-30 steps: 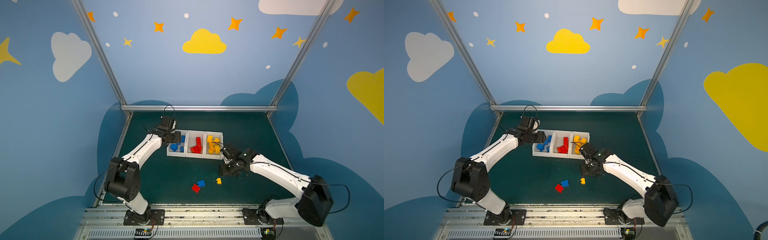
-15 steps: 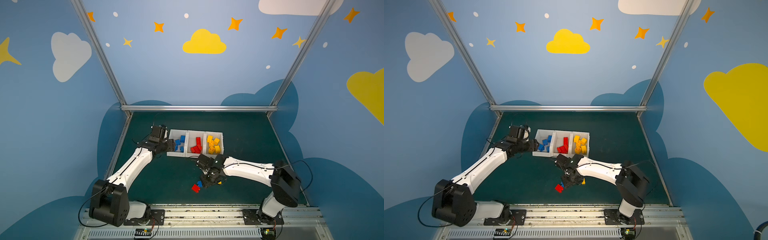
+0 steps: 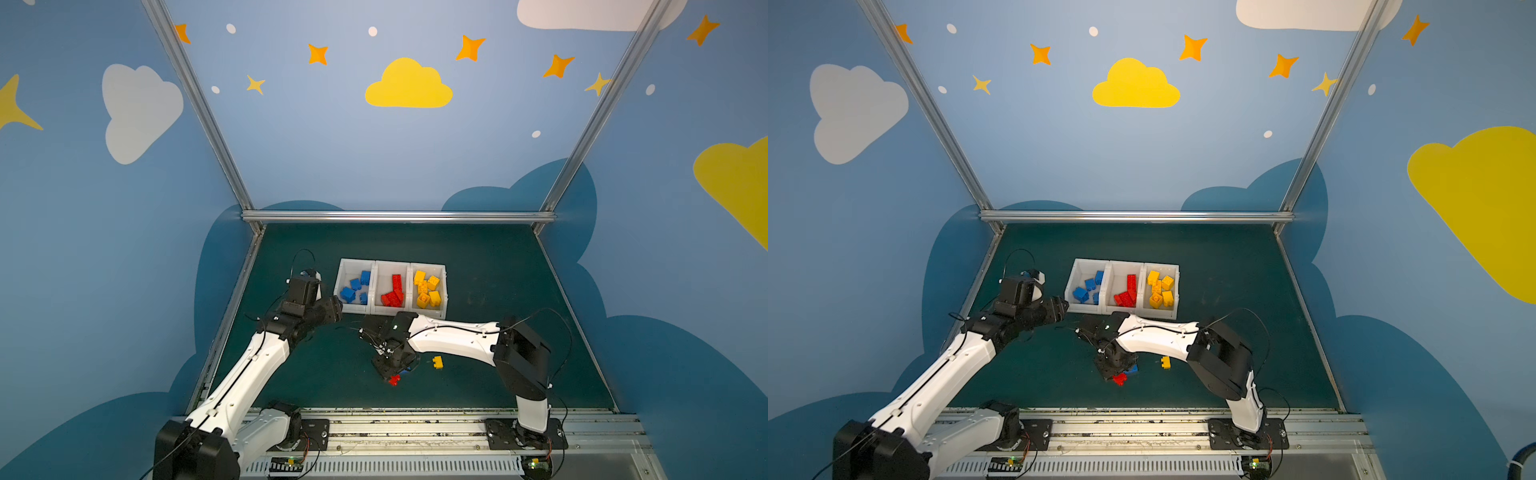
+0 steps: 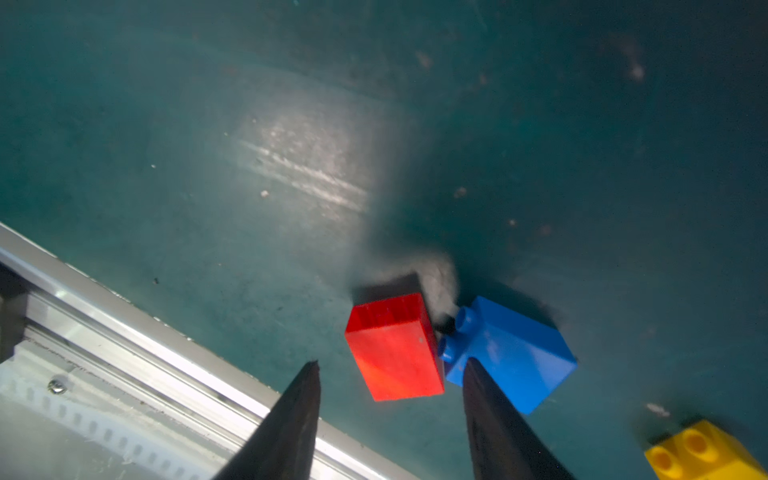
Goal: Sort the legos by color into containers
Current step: 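Lower the right gripper onto the red brick and close on it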
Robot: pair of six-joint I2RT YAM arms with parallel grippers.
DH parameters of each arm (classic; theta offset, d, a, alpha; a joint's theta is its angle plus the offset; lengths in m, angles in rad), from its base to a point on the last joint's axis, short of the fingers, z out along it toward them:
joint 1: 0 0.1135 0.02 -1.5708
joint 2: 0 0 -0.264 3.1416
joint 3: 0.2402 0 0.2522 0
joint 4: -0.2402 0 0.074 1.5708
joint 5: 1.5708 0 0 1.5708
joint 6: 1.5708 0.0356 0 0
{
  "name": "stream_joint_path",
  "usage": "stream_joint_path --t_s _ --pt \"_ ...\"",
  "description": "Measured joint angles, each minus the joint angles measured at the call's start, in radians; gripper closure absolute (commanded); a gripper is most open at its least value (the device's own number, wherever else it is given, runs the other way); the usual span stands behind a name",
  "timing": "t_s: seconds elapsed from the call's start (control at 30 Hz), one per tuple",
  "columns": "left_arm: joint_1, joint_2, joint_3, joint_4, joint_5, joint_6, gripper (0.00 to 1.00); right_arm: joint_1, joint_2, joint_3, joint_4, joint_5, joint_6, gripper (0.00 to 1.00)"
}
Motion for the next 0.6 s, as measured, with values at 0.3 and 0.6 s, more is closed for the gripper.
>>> stream_joint_path --t_s 0.3,0.6 --pt "0.000 -0.072 -0.026 0.000 -0.016 -0.040 0.28 0.002 0.051 0.035 -0.016 -0.005 -0.030 0.49" --pt "0.000 -0.081 -0.056 -0.001 -0.016 -0.063 0.27 0.006 0.078 0.037 -0.022 -0.017 -0.045 0.54"
